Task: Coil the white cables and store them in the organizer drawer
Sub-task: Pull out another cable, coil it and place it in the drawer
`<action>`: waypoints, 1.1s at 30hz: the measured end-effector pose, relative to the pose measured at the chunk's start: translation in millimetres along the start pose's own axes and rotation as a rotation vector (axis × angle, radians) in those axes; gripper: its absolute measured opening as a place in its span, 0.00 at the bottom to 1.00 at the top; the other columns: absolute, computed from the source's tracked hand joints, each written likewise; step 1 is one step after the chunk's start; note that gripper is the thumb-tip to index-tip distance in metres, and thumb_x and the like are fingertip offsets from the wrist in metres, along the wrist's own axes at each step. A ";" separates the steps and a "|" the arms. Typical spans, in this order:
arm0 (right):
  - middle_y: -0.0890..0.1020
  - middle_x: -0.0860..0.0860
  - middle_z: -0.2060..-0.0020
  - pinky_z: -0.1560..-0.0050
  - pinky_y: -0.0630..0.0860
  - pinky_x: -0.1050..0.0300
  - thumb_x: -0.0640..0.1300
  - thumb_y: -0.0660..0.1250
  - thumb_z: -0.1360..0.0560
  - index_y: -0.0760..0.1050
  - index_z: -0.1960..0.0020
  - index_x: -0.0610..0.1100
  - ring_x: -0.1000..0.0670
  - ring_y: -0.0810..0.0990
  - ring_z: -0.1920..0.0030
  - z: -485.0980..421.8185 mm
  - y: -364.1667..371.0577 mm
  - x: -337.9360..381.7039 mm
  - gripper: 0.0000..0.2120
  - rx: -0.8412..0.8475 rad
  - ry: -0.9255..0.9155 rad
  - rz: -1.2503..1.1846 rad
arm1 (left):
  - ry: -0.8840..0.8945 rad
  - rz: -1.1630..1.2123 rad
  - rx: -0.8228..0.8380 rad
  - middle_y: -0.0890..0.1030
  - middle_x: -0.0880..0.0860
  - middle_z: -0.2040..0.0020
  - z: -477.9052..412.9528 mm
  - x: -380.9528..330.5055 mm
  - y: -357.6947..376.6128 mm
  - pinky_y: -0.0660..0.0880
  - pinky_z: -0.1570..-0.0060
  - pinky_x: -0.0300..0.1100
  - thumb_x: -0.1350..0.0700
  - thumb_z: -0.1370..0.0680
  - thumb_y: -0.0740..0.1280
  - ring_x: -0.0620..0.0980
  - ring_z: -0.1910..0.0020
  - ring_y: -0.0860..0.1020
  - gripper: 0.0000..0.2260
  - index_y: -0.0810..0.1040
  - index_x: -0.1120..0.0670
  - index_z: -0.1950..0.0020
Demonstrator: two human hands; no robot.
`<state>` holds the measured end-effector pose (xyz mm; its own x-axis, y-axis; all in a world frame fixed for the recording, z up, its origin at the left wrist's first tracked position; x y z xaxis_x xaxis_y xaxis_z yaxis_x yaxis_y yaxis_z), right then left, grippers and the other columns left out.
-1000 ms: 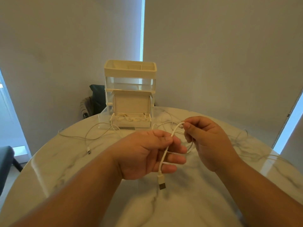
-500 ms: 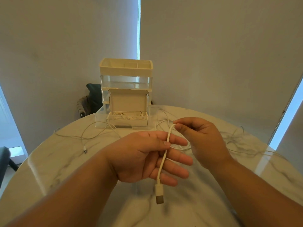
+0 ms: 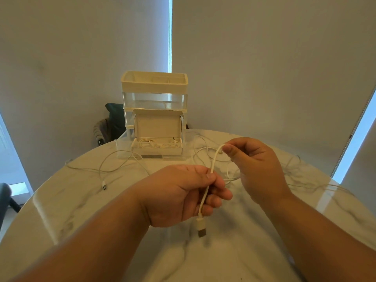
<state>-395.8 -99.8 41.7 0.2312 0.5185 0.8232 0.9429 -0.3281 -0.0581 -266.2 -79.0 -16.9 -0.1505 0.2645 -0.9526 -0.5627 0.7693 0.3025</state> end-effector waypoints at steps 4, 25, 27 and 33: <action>0.85 0.56 0.64 0.57 0.76 0.68 0.42 0.72 0.26 0.83 0.57 0.49 0.59 0.82 0.59 -1.5 -1.7 0.9 0.03 -0.009 -0.007 0.008 | 0.009 -0.014 -0.068 0.80 0.57 0.62 0.1 -0.2 -0.4 0.75 0.67 0.40 0.56 0.22 0.61 0.49 0.69 0.78 0.10 0.80 0.58 0.52; 0.83 0.57 0.64 0.55 0.71 0.60 0.42 0.66 0.21 0.84 0.55 0.48 0.62 0.76 0.64 13.7 37.8 -34.5 0.09 0.252 0.142 0.122 | 0.295 0.224 -0.258 0.77 0.53 0.66 9.6 -39.9 -21.8 0.66 0.70 0.39 0.56 0.24 0.59 0.46 0.71 0.68 0.11 0.79 0.60 0.51; 0.83 0.54 0.65 0.57 0.71 0.60 0.42 0.67 0.22 0.84 0.55 0.50 0.61 0.76 0.65 10.9 28.2 -31.3 0.08 0.169 0.134 0.094 | 0.264 0.151 -0.325 0.82 0.56 0.56 9.8 -37.1 -30.4 0.71 0.66 0.39 0.58 0.21 0.60 0.46 0.66 0.74 0.14 0.80 0.61 0.42; 0.85 0.47 0.60 0.55 0.77 0.56 0.35 0.69 0.24 0.81 0.51 0.49 0.49 0.80 0.60 0.5 6.5 -28.5 0.10 0.020 0.130 -0.026 | 0.167 0.123 -0.377 0.79 0.52 0.64 8.6 -26.5 -32.2 0.68 0.70 0.37 0.59 0.17 0.57 0.45 0.69 0.71 0.11 0.78 0.60 0.43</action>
<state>-396.1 -116.3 17.6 0.1747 0.4195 0.8908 0.9531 -0.2990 -0.0461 -237.1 -105.7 -1.1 -0.3475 0.2192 -0.9117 -0.7851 0.4636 0.4107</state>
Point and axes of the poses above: each hand's wrist, its own z-axis away from the middle knuckle, its own y-axis out of the palm, x = y × z, the point moved 10 cm from there along -z, towards the middle knuckle
